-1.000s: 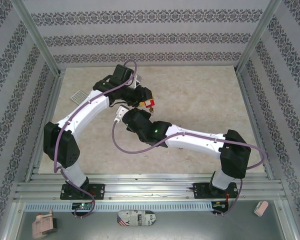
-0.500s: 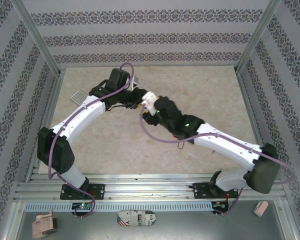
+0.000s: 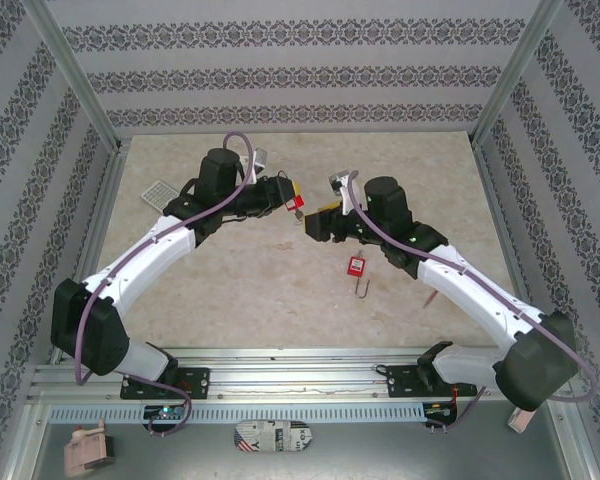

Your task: Unlock with the key

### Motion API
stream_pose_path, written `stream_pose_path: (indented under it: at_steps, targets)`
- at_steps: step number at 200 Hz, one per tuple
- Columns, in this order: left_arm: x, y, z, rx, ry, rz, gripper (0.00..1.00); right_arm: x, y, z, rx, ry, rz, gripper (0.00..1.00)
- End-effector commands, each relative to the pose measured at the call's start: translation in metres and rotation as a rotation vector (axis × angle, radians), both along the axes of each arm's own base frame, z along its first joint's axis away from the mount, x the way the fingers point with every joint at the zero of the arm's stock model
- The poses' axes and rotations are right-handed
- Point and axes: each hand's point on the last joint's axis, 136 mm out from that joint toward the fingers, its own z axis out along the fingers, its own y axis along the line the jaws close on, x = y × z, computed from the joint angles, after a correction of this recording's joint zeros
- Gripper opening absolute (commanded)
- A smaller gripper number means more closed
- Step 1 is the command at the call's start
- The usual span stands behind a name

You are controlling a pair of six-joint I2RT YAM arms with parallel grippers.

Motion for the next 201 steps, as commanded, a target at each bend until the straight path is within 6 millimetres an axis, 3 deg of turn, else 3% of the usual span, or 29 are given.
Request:
stream_pose_path:
  at_steps: [1, 42, 96, 130, 174, 201]
  targets:
    - [0.002, -0.001, 0.04, -0.101, -0.132, -0.006, 0.0, -0.003, 0.013, 0.011, 0.097, 0.017, 0.054, 0.6]
    - [-0.006, -0.004, 0.045, -0.126, -0.144, -0.032, 0.0, 0.008, 0.018, 0.013, 0.111, 0.013, 0.061, 0.57]
    - [-0.013, -0.008, 0.046, -0.154, -0.171, -0.056, 0.0, 0.016, 0.016, 0.019, 0.159, 0.023, 0.063, 0.42]
    - [-0.016, -0.01, 0.045, -0.17, -0.182, -0.073, 0.0, 0.017, 0.015, 0.023, 0.176, 0.028, 0.072, 0.3]
    - [-0.024, -0.017, 0.049, -0.211, -0.22, -0.116, 0.0, 0.018, 0.015, 0.025, 0.201, 0.041, 0.085, 0.02]
    - [-0.031, -0.019, 0.056, -0.243, -0.267, -0.15, 0.0, 0.021, 0.01, 0.033, 0.247, 0.048, 0.086, 0.0]
